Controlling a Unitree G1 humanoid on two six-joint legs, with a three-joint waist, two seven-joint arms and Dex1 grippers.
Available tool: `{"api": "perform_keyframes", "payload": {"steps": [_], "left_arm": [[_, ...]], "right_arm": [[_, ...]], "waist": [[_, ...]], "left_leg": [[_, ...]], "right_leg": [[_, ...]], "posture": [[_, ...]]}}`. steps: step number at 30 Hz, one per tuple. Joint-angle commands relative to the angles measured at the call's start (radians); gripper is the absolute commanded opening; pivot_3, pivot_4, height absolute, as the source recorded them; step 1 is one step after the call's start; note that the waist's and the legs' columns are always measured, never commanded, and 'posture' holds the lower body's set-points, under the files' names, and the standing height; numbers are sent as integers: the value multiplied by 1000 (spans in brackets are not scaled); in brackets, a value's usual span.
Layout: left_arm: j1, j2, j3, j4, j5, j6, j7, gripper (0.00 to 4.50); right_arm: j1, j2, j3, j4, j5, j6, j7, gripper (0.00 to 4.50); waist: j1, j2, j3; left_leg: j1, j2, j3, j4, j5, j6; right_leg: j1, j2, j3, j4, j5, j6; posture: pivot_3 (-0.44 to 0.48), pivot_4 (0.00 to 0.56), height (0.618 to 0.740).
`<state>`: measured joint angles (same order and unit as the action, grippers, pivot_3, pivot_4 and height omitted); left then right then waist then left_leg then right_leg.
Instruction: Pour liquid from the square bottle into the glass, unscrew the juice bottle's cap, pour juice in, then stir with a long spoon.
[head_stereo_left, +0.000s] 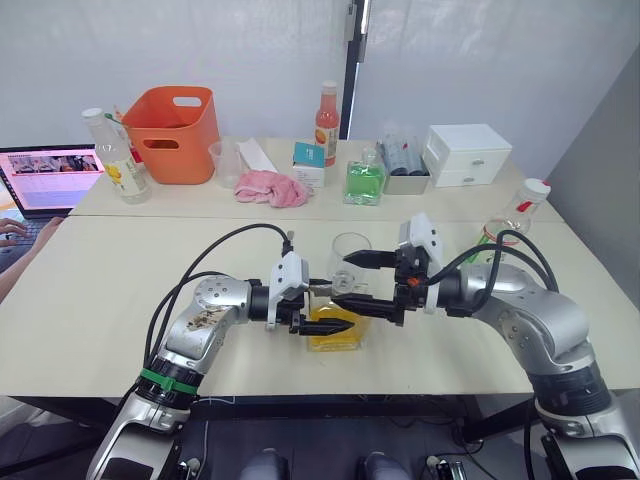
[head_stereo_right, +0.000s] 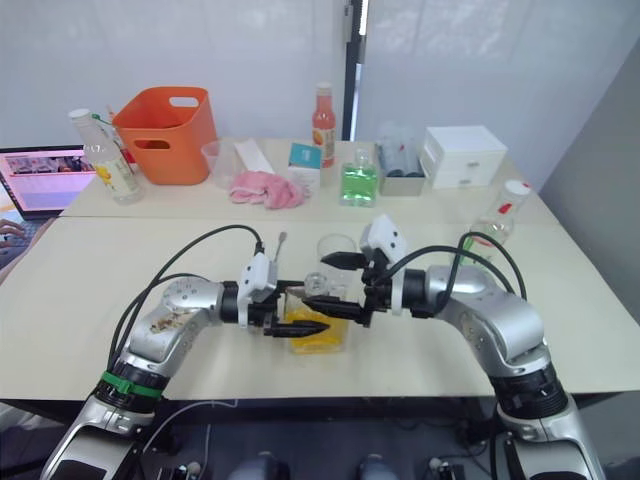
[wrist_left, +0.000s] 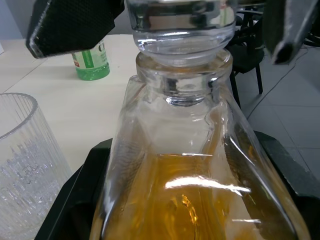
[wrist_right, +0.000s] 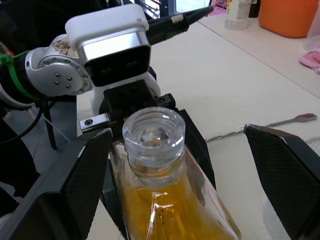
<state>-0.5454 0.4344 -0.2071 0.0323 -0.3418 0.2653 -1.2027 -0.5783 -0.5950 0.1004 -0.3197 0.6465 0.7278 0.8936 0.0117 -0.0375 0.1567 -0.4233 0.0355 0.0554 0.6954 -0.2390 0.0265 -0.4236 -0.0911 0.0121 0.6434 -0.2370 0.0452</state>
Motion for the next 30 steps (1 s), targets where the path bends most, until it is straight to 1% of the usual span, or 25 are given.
{"api": "perform_keyframes", "payload": {"steps": [1,6,7,12,17,25,27,29,30], "left_arm": [[-22,5,10,-24,-16,-12,-15,2818],[-22,9,11,-22,-16,-12,-18,2818],[-23,9,11,-22,-15,-12,-18,2818],[-22,11,11,-23,-13,-14,-17,2818],[-12,17,1,-29,-5,-20,-22,2818],[-10,17,-12,-25,7,-38,-30,2818],[-7,16,-15,-29,6,-37,-28,2818],[-6,17,-16,-32,6,-37,-28,2818],[-5,19,-14,-33,5,-38,-28,2818]], "right_arm": [[-20,4,-27,-14,9,-13,6,3033],[-24,11,-32,-19,15,-6,9,1345],[-25,11,-32,-19,14,-6,10,1082],[-29,19,-40,-25,22,-6,6,1077],[-48,24,-83,-57,86,30,-2,1077],[-87,22,-155,-94,182,90,-60,1077],[-75,5,-182,-107,189,98,-83,1077],[-19,-34,-254,-103,184,98,-113,1077],[31,-57,-289,-91,147,78,-132,1077]], "waist": [[0,0,0],[-2,0,0],[-2,0,0],[-2,0,0],[-2,0,0],[-2,0,0],[-2,0,0],[1,0,0],[4,0,0]], "left_leg": [[0,0,0,0,0,0],[0,0,0,0,0,0],[0,0,0,0,0,0],[0,0,0,0,0,0],[0,0,0,0,0,0],[0,1,0,0,0,0],[0,1,0,0,0,0],[0,1,0,0,0,0],[0,0,0,0,0,0]], "right_leg": [[0,0,0,0,0,0],[0,0,0,0,0,0],[0,0,0,0,0,0],[0,0,0,0,0,0],[0,0,0,0,0,0],[0,0,0,0,0,0],[0,0,0,0,0,0],[0,0,0,0,0,0],[0,0,0,0,0,0]], "posture": [[0,150,715],[0,150,715],[0,150,715],[0,150,715],[0,150,715],[0,150,715],[0,150,715],[0,150,715],[0,150,715]]}}
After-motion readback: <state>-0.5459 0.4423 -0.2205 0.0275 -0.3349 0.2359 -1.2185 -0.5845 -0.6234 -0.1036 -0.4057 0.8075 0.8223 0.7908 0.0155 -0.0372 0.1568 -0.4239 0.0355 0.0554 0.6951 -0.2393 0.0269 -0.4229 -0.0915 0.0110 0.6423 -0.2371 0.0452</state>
